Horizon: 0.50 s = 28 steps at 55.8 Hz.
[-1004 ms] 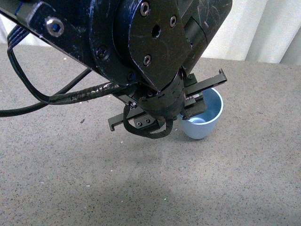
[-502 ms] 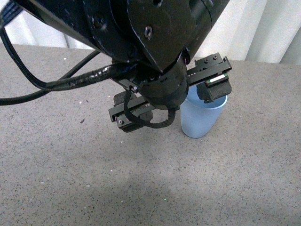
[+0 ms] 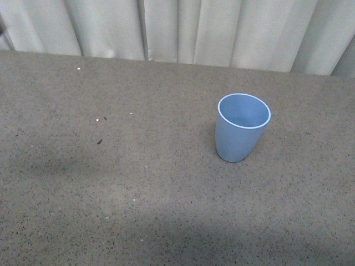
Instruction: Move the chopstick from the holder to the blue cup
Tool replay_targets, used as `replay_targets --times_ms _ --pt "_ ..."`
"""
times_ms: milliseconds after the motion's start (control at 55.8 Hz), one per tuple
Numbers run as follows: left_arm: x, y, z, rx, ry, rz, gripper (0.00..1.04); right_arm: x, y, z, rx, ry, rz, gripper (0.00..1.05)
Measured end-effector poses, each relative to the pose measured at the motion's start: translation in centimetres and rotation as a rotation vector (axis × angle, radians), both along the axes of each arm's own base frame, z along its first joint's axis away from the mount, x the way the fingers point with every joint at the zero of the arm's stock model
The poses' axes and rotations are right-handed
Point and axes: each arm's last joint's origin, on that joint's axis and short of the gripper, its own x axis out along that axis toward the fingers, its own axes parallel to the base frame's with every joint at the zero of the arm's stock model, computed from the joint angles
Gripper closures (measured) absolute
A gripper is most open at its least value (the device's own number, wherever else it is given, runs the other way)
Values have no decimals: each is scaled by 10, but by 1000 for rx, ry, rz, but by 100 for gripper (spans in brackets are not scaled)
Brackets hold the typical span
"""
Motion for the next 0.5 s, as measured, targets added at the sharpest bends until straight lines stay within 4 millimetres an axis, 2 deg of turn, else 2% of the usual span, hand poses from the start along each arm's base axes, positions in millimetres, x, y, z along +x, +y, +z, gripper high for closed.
replay_targets --times_ms 72,125,305,448,502 --pt "-26 30 -12 24 75 33 95 0 0 0 0 0 0 9" --pt "-39 36 -12 27 93 52 101 0 0 0 0 0 -1 9" --pt "-72 37 11 37 71 34 101 0 0 0 0 0 -1 9" --pt "-105 38 16 42 44 36 101 0 0 0 0 0 -1 9" --pt "-110 38 17 42 21 37 101 0 0 0 0 0 -1 9"
